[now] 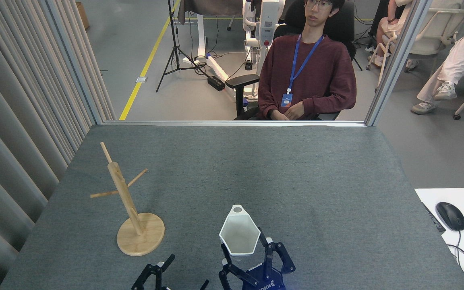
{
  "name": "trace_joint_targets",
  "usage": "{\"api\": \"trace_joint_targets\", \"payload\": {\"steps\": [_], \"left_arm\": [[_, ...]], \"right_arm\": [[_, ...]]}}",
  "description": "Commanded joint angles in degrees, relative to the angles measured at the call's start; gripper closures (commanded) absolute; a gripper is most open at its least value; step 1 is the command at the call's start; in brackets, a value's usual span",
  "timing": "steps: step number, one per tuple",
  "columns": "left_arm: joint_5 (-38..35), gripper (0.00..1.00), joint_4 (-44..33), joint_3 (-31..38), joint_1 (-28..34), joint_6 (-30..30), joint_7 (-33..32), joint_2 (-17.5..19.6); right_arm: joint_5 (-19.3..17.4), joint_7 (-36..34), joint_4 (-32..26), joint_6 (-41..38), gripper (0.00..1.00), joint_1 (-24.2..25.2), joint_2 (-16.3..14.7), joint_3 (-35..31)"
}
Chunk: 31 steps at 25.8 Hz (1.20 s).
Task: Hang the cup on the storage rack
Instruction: 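Carry the cup with the right gripper toward the left gripper, then grasp the cup with the left gripper and release the right gripper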
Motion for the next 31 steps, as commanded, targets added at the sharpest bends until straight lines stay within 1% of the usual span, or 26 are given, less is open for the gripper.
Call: {"api": "trace_joint_targets", "payload": {"steps": [1, 3, 4, 11, 16, 23, 24, 25, 27, 28, 29, 30, 31], "left_arm": [[-0.55, 0.00, -0.35, -2.43, -0.55, 0.81, -0.67, -0.34], [-0.55, 0.00, -0.44, -2.96, -1.08, 0.81, -1.90, -0.43], [-0.55, 0.00, -0.44, -3.40, -1.43, 0.72, -2.16, -0.60], [-0.64, 0.00, -0.26, -5.51, -3.62, 0.72, -3.31, -1.48], [-0.55, 0.00, -0.44, -5.51, -3.71, 0.37, -3.39, -1.57], [-0.46, 0.00, -0.79, -5.51, -3.71, 0.28, -3.31, -1.48], [-0.46, 0.09, -1.14, -5.51, -3.71, 0.28, -3.31, -1.39], [-0.46, 0.19, -1.67, -5.51, -3.71, 0.28, -3.39, -1.22], [-0.46, 0.49, -2.20, -5.60, -3.71, 0.20, -3.48, -1.13], [-0.46, 0.58, -2.20, -5.60, -3.71, 0.20, -3.57, -1.22], [-0.46, 0.61, -2.20, -5.60, -3.71, 0.20, -3.57, -1.13], [-0.46, 0.62, -2.29, -5.60, -3.71, 0.28, -3.57, -1.13], [-0.46, 0.62, -2.29, -5.60, -3.71, 0.20, -3.66, -1.13]], "right_arm": [[0.56, -0.10, 0.37, 0.10, 0.50, 0.28, 0.01, 1.93], [2.32, -0.63, 0.80, 0.10, 0.50, 0.28, 0.19, 2.54], [2.58, -0.81, 0.89, 0.10, 0.50, 0.28, 0.36, 2.90], [2.85, -0.89, 0.98, 0.36, 0.49, 0.81, 0.80, 6.06], [4.52, -2.39, 1.51, 1.06, 0.50, 1.51, 0.71, 7.29], [4.61, -2.56, 1.68, 1.33, 0.49, 2.22, 0.54, 8.87], [4.61, -2.56, 1.68, 1.33, 0.49, 2.22, 0.45, 8.87], [4.61, -2.65, 1.68, 1.33, 0.49, 2.22, 0.45, 8.87], [4.61, -2.65, 1.68, 1.33, 0.49, 2.22, 0.45, 8.87], [4.61, -2.65, 1.68, 1.33, 0.48, 2.22, 0.45, 8.87], [4.61, -2.65, 1.68, 1.33, 0.48, 2.22, 0.45, 8.87], [4.61, -2.65, 1.68, 1.33, 0.47, 2.22, 0.45, 8.78], [4.61, -2.65, 1.68, 1.33, 0.42, 2.22, 0.45, 8.70]]}}
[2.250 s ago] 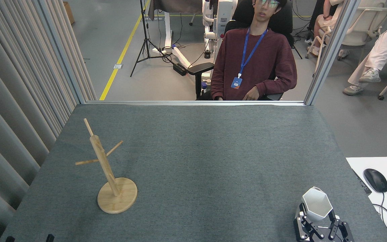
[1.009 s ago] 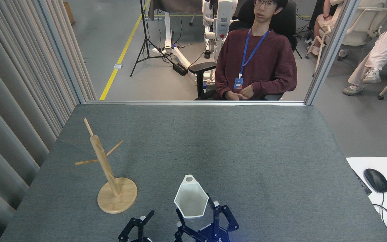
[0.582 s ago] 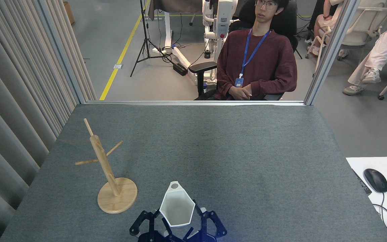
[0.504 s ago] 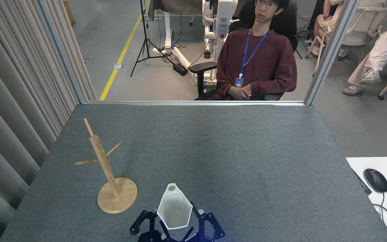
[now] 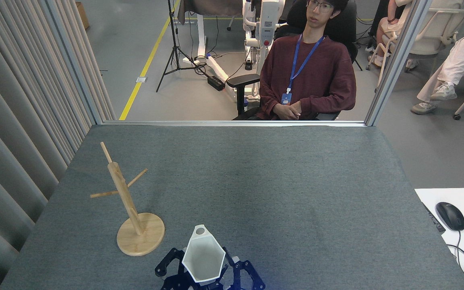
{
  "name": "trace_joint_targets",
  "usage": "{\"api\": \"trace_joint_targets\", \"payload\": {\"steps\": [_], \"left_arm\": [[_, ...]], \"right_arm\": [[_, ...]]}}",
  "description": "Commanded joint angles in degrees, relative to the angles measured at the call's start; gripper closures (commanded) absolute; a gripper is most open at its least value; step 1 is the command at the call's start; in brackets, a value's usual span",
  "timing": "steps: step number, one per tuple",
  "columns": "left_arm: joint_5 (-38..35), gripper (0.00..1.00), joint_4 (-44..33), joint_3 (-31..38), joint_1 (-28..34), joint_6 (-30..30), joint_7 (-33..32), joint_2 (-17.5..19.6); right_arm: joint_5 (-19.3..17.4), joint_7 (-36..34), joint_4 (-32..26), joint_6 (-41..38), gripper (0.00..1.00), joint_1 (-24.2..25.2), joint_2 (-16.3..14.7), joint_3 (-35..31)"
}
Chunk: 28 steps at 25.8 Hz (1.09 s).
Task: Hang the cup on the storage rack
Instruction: 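Grasp the cup with the left gripper and release the right gripper, then move the cup with the left gripper toward the wooden stand's pegs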
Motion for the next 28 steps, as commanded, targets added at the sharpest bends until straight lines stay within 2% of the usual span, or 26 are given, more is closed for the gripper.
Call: {"api": "trace_joint_targets", "payload": {"steps": [1, 2, 3, 10, 13, 15, 16, 17, 19, 20, 21, 22, 24, 25, 26, 28], "left_arm": [[0.00, 0.62, -0.22, -0.03, 0.00, -0.05, -0.11, 0.03], [0.00, 0.62, -0.22, -0.03, 0.00, -0.05, -0.11, 0.03], [0.00, 0.61, -0.22, -0.03, 0.00, -0.05, -0.11, 0.03], [0.00, 0.61, 0.05, -0.03, 0.00, -0.05, -0.20, -0.14], [-0.08, 0.60, 0.13, -0.03, -0.09, -0.05, -0.46, -0.32], [-0.08, 0.61, 0.31, -0.03, -0.17, -0.05, -0.55, -0.32], [-0.08, 0.61, 0.31, -0.03, -0.09, -0.05, -0.55, -0.32], [-0.08, 0.60, 0.31, -0.03, -0.09, 0.04, -0.55, -0.23], [-0.08, 0.59, 0.31, -0.03, 0.18, 0.39, -0.55, -0.23], [0.09, 0.59, 0.13, 0.24, 0.27, 0.74, -0.55, -0.23], [0.27, 0.59, -0.04, 0.76, 0.35, 0.83, -0.46, -0.14], [0.62, 0.59, -0.22, 1.64, 0.62, 1.01, -0.20, 0.03], [1.41, 0.62, -1.10, 6.56, 1.06, 1.62, 0.85, 0.21], [2.11, 0.63, -1.62, 8.94, 1.58, 1.89, 1.73, 0.30], [2.99, 0.64, -1.97, 11.31, 2.02, 1.89, 2.79, 0.39], [4.22, 0.66, -2.24, 16.14, 2.29, 2.24, 3.67, 0.82]], "right_arm": [[-0.07, 0.46, 0.02, 0.00, 0.26, 0.02, 0.08, -0.30], [-0.16, 0.19, -0.07, -0.08, 0.08, 0.02, 0.08, -0.39], [-0.16, -0.60, -0.16, -0.08, 0.03, 0.02, 0.08, -0.39], [-0.95, -4.73, -3.67, -0.08, 0.02, -0.25, 0.34, -0.66], [-3.50, -5.26, -6.40, -0.70, 0.02, -0.69, 0.51, -0.48], [-8.24, -3.94, -7.89, -0.61, 0.02, -2.18, 1.13, -0.66], [-11.85, -2.36, -8.15, 0.00, 0.02, -4.03, 1.31, -1.27], [-16.77, -0.16, -8.15, 1.32, 0.02, -5.87, 1.48, -3.90], [-26.44, 4.76, -7.36, 5.81, 0.02, -8.69, 1.66, -13.22], [-29.61, 7.40, -6.48, 7.39, 0.02, -9.74, 1.48, -17.71], [-30.57, 9.68, -5.17, 7.83, 0.02, -9.83, 0.51, -21.40], [-29.52, 10.92, -4.20, 7.30, 0.02, -9.30, -1.16, -22.98], [-22.67, 11.00, -2.79, 7.04, 0.02, -5.96, -9.50, -22.98], [-20.29, 10.92, -2.09, 7.12, 0.01, -3.24, -12.14, -22.98], [-19.67, 10.74, -1.12, 7.12, 0.01, -0.43, -12.49, -22.98], [-19.67, 9.33, -0.33, 6.86, 0.01, 1.77, -12.41, -23.33]]}}
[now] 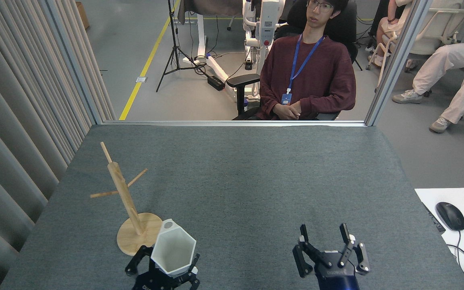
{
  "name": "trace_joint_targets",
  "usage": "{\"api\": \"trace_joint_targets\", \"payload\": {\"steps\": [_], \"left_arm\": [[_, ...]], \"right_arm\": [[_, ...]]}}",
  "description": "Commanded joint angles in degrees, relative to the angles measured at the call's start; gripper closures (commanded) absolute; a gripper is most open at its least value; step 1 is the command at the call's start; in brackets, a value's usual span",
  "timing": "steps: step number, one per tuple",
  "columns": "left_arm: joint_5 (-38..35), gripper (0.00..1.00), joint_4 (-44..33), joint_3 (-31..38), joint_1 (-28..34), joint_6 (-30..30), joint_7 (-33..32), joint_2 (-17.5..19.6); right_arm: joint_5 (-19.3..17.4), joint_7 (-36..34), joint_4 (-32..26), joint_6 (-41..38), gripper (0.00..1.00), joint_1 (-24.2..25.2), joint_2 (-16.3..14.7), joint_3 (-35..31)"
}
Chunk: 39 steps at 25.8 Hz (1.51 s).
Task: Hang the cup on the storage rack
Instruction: 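Move the cup with the left gripper toward the wooden stand's pegs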
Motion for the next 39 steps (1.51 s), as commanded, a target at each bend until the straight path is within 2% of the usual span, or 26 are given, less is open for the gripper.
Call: {"api": "trace_joint_targets", "payload": {"steps": [1, 6, 9, 11, 16, 23, 29, 39], "left_arm": [[1.90, 0.67, -0.63, 9.95, 0.70, 0.80, 1.76, 0.50], [3.13, 0.67, 0.25, 25.86, 0.52, 0.72, 2.47, 0.76], [2.61, 0.67, 1.30, 29.12, -0.97, 0.98, 2.64, 3.04], [1.38, 0.67, 2.71, 29.03, -2.73, 1.33, 3.35, 6.12], [-0.56, 0.67, 4.99, 28.15, -5.28, 0.63, 6.42, 7.62], [-0.73, 0.67, 8.68, 19.01, -7.48, 0.19, 9.41, 13.33], [-3.37, 0.66, 12.55, 15.84, -12.22, 0.19, 9.50, 14.30], [-6.62, 0.66, 14.57, 14.61, -13.28, 0.45, 9.67, 14.38]], "right_arm": [[1.77, -2.03, 1.63, -0.05, 0.02, 4.47, -2.51, -1.19], [1.68, -2.82, 2.07, 0.21, 0.02, 4.47, -2.07, -1.28], [1.68, -2.91, 2.15, 0.12, 0.02, 4.30, -1.98, -1.28], [1.68, -2.91, 2.33, 0.12, 0.01, 4.21, -1.89, -1.10], [1.68, -3.00, 2.50, -0.05, 0.01, 3.94, -0.93, -1.01], [1.60, -3.18, 3.38, -0.14, 0.02, 3.68, -0.49, -1.01], [1.59, -3.26, 3.91, -0.14, 0.01, 3.59, -0.31, -1.10], [1.51, -4.49, 5.14, -0.23, 0.02, 3.59, -0.40, -1.19]]}}
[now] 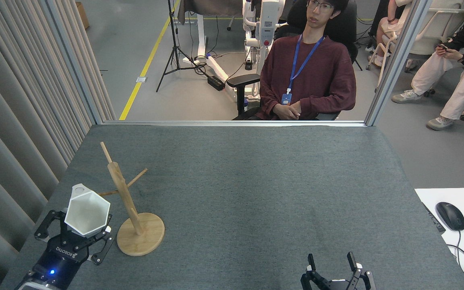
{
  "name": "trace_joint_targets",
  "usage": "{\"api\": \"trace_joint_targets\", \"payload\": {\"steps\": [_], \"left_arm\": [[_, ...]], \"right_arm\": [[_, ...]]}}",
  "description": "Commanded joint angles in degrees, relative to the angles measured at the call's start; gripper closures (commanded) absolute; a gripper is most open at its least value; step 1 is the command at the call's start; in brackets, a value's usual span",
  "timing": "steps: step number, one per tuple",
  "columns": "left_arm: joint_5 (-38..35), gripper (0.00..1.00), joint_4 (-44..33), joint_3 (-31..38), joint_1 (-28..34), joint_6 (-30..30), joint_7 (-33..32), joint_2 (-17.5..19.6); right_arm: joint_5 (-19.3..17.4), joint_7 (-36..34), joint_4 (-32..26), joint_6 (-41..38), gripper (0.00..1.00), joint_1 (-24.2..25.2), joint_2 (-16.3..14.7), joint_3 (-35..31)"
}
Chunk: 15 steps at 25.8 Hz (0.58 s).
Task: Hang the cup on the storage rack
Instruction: 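Move the cup with the left gripper toward the wooden stand's pegs, then hook the cup onto a stand peg and open the left gripper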
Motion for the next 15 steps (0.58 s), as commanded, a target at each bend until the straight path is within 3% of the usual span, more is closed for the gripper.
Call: {"api": "trace_joint_targets", "payload": {"steps": [1, 4, 9, 11, 12, 13, 15], "left_arm": [[-1.48, 0.65, 0.03, -1.12, -0.17, 0.10, 0.02, 0.08], [-2.09, 0.55, -0.32, -1.91, -0.17, 0.18, 0.19, -0.01], [-3.94, 0.50, -0.41, -3.40, -0.43, 0.36, 0.54, 0.08], [-4.29, 0.27, -0.32, -3.49, -0.87, 0.36, 0.72, 0.08], [-4.29, 0.07, -0.32, -3.49, -0.96, 0.36, 0.98, 0.08], [-4.29, 0.00, -0.32, -3.49, -0.87, 0.36, 1.16, 0.08], [-4.47, 0.00, -0.32, -3.49, -0.87, 0.27, 1.16, 0.16]], "right_arm": [[-0.05, -0.53, 0.47, -0.07, 0.02, 0.00, -0.03, -0.02], [-0.05, -0.62, 0.55, -0.07, 0.02, 0.00, 0.06, -0.02], [-0.14, -0.97, 0.99, -0.07, 0.01, -0.27, 0.06, -0.10], [-0.40, -1.49, 1.17, -0.07, 0.02, -0.79, 0.06, -0.02], [-0.58, -1.49, 1.52, -0.07, 0.02, -0.79, 0.06, -0.02], [-0.66, -1.49, 1.96, -0.07, 0.02, -0.97, 0.06, -0.02], [-0.75, -1.58, 2.22, -0.16, 0.02, -1.06, 0.06, -0.02]]}}
